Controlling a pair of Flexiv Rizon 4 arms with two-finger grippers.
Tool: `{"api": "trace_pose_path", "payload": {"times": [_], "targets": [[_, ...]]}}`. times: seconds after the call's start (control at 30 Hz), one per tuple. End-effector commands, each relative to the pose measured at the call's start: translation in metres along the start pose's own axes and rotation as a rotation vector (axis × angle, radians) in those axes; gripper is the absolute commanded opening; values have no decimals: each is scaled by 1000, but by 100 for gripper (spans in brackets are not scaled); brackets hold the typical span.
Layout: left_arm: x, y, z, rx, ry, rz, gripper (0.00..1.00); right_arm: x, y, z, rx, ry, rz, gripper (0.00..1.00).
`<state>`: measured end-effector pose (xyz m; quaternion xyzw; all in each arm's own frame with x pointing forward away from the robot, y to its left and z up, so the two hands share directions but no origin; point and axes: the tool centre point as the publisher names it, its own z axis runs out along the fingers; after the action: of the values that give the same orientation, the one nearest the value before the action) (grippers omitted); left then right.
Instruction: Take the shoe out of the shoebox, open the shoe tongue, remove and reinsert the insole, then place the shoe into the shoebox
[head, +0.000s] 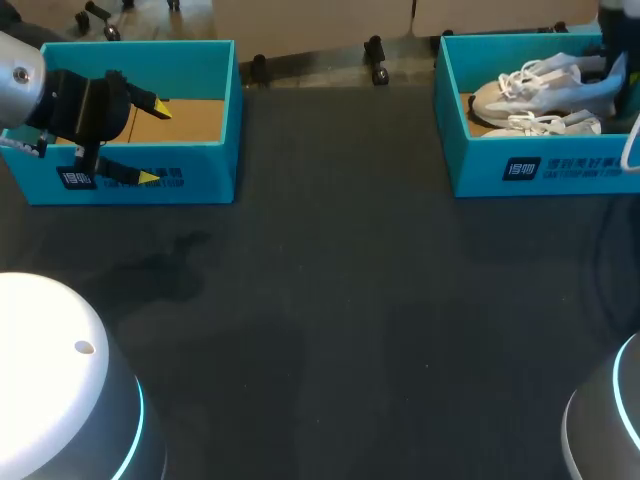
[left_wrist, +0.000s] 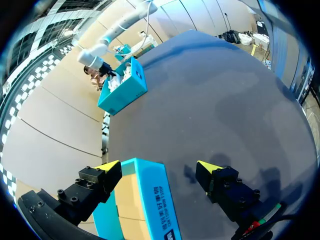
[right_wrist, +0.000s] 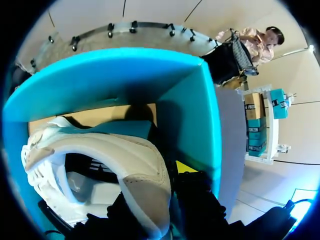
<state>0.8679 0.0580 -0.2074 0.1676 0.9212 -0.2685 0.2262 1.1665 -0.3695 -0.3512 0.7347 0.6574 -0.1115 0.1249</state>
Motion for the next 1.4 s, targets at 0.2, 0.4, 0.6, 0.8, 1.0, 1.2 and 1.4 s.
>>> {"api": "trace_pose_path", "payload": {"times": [0.2,0.4,0.6,0.8,1.0,1.2,1.4], "targets": [[1,-1,-1,-3,0,0,100,4,3,18,6,5,23,0],[1,-1,-1,-3,0,0,100,8,1,24,16,6,26,0],[1,-1,-1,-3,0,0,100,9,1,23,14,12,31,0],[1,-1,-1,-3,0,0,100,16,3,22,11,21,23,0],[1,-1,-1,-3,0,0,100,19,1,22,12,25,21,0],[1,-1,-1,-3,0,0,100,19,-2,24,15,28,26,0],[1,-1,-1,-3,0,0,100,22,1,22,13,33,22,0]]}}
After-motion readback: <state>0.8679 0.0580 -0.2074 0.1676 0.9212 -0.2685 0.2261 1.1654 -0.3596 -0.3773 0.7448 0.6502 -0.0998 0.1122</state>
